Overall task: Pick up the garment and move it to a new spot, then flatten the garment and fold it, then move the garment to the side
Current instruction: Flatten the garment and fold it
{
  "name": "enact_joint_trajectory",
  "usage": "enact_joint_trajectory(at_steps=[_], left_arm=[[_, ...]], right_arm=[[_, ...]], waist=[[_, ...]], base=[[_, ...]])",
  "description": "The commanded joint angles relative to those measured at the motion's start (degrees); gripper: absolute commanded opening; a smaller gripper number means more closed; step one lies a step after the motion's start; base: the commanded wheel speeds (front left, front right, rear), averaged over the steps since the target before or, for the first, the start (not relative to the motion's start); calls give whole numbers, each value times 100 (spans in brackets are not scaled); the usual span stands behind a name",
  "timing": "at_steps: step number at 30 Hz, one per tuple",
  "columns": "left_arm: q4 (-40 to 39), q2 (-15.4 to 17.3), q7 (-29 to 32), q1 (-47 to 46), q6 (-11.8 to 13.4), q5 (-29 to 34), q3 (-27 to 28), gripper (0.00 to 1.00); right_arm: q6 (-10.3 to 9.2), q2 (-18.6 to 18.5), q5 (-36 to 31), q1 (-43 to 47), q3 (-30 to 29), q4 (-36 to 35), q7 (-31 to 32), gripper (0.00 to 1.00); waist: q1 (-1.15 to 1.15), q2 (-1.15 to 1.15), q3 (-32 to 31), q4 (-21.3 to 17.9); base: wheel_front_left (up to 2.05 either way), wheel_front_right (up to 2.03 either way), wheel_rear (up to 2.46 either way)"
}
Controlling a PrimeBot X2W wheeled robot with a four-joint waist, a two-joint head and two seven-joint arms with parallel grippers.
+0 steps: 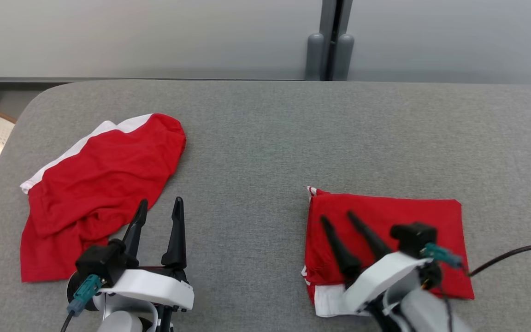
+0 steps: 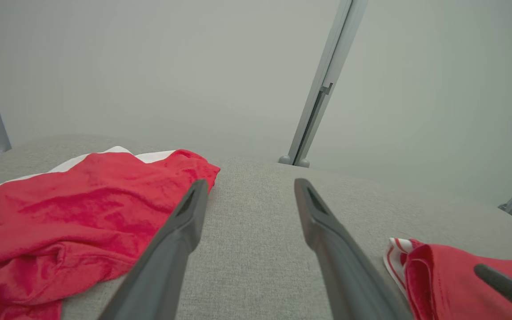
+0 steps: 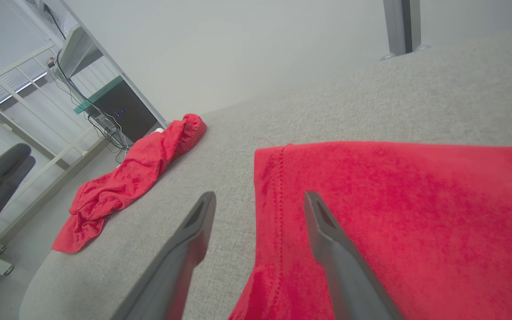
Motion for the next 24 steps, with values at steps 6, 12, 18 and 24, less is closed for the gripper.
enact_joint_trajectory(at_steps=[6,12,18,24], left_arm=[[-181,21,0,-108,-34,55,39,100],[-303,18,0,-152,-51,132,39,100],[-351,20,0,-114,-97,270,-11,100],[-321,22,0,-3,51,558,-25,100]], right_arm=[[-3,-717,-888,-264,-759,-125,-339,100],[-3,-999,-1794,88,-1757,-733,-413,100],[-2,-874,-2456,577,-2479,-1468,-412,100],[-3,-565,-2799,1065,-2881,-1906,-413,100]], waist=[[0,0,-53,-290],[0,0,-60,-487],[0,0,-61,-604],[0,0,-118,-685]], base=[[0,0,0],[0,0,0],[0,0,0],[0,0,0]])
